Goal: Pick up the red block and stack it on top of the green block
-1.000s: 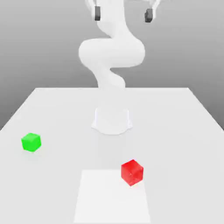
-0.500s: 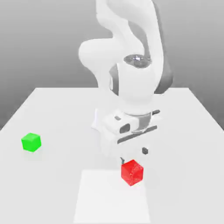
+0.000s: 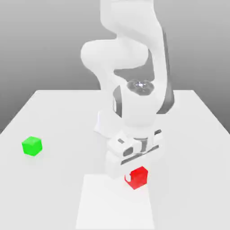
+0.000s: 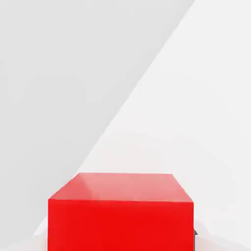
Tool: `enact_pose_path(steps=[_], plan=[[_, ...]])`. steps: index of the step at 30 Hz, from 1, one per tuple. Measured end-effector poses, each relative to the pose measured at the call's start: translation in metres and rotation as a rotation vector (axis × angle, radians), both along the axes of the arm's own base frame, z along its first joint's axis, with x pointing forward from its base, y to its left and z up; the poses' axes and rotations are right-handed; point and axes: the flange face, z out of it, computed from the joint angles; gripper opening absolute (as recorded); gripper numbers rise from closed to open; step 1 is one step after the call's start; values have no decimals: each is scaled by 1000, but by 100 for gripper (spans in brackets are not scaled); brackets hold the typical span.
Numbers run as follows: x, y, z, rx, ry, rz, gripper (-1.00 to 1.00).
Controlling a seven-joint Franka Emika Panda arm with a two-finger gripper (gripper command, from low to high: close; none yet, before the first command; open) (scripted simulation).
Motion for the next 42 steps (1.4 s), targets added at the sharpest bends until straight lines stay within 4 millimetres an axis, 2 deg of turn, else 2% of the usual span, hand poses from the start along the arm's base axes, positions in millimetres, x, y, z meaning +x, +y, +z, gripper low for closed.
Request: enact_pose_path(steps=[3, 5, 10, 15, 18, 22, 29, 31, 33, 42], plan=[[-1, 0, 25, 0, 0, -1, -100], [2, -21, 36, -3, -3, 6, -100], [7, -95, 50, -14, -12, 66, -100], [-8, -175, 62, -24, -14, 120, -100], [-26, -221, 67, -27, -13, 152, -100], [-60, -276, 72, -26, -8, 195, -100], [-143, -354, 74, -11, 0, 269, -100], [-171, -371, 73, -3, 1, 291, -100], [-184, -378, 70, 0, -2, 301, -100], [-186, -383, 48, 0, -17, 303, -100]])
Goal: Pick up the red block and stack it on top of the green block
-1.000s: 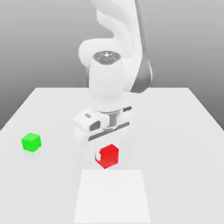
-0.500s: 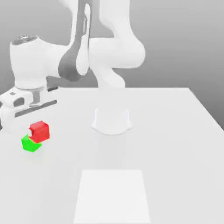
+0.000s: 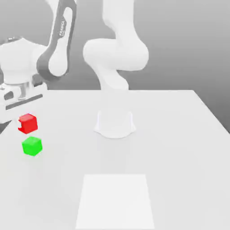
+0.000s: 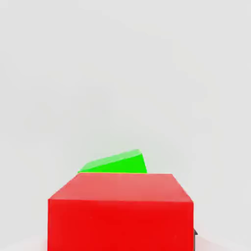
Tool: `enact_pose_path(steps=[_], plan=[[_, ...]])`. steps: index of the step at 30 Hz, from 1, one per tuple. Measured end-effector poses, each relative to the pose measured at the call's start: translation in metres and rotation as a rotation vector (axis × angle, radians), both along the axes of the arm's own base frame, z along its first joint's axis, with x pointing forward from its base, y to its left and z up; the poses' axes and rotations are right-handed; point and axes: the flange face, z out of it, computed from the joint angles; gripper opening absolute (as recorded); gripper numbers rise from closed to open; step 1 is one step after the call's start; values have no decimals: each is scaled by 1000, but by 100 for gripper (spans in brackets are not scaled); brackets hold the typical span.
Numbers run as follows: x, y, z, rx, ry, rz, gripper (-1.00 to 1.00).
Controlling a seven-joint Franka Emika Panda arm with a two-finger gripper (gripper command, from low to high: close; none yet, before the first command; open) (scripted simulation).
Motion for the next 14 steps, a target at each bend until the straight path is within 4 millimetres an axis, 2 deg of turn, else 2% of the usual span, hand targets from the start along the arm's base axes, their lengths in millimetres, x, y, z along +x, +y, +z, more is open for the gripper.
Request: enact_pose_path(steps=[14], plan=[[-1, 2, -41, 1, 12, 5, -100]])
